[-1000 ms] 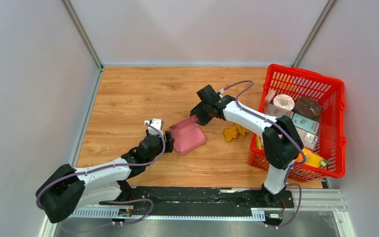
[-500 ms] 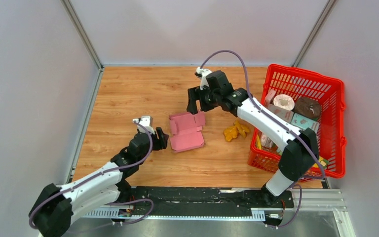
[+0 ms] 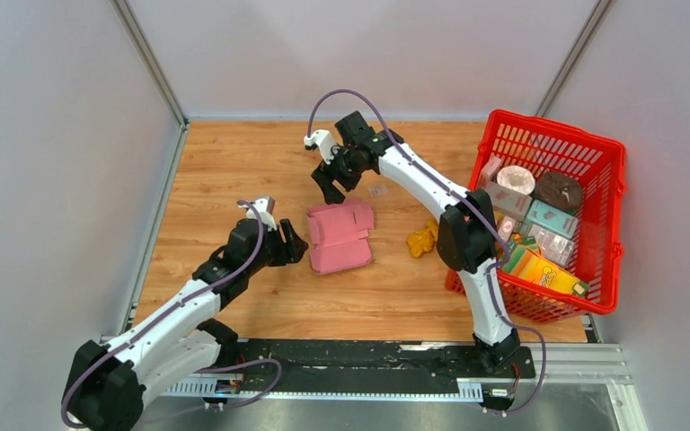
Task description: Fold the paper box
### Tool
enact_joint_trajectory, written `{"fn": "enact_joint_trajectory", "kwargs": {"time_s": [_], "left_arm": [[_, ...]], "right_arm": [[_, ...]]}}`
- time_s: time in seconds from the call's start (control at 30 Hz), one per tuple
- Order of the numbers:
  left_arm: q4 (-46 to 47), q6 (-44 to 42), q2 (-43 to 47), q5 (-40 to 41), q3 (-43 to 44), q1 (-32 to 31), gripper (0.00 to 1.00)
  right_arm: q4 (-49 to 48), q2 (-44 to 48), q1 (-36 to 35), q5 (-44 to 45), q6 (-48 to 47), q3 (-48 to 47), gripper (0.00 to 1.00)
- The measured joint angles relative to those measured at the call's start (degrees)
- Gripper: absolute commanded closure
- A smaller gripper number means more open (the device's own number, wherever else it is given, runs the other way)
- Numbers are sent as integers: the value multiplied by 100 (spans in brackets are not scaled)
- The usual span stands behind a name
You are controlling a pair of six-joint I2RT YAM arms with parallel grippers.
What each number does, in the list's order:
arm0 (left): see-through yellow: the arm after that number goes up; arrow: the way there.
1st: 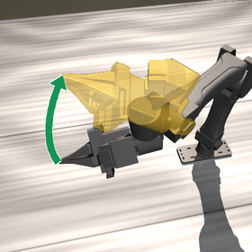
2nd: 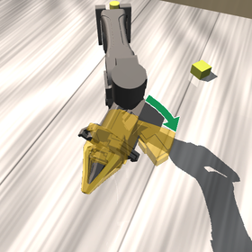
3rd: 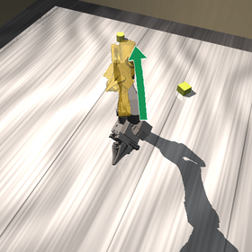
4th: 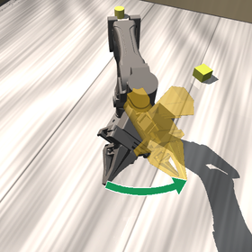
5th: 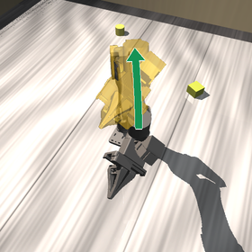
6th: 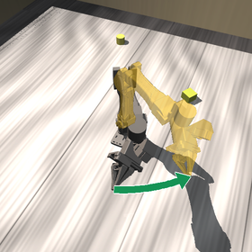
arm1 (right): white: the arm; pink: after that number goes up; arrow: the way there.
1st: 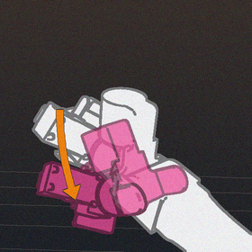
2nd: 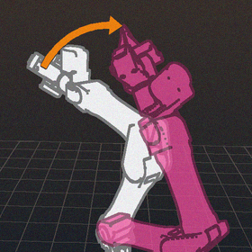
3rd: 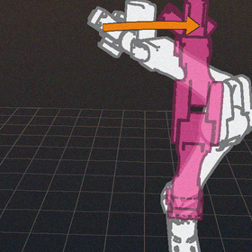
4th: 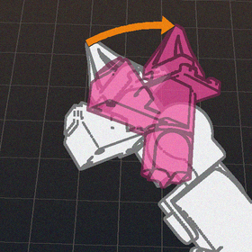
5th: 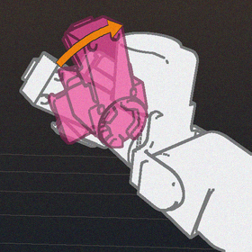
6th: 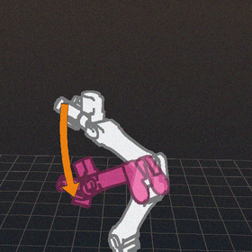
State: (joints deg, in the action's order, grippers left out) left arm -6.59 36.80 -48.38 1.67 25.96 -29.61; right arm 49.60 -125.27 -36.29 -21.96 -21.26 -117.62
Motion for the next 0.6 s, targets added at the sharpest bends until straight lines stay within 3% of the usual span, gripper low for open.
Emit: {"fn": "enact_joint_trajectory", "kwargs": {"time_s": [0.17, 0.33, 0.47, 0.6], "left_arm": [[-280, -83, -741, -229, 203, 7, 35], [-284, -190, -1257, -326, 640, 7, 40], [-315, -192, -1368, -188, 684, 7, 46], [-463, -245, -1495, 37, 791, 7, 41]], "right_arm": [[367, -415, 33, -66, -343, -595, 23], [774, -752, 94, -260, -564, -922, 31], [649, -739, 96, -114, -514, -492, 29], [116, -643, 133, 546, -232, 424, 27]]}}
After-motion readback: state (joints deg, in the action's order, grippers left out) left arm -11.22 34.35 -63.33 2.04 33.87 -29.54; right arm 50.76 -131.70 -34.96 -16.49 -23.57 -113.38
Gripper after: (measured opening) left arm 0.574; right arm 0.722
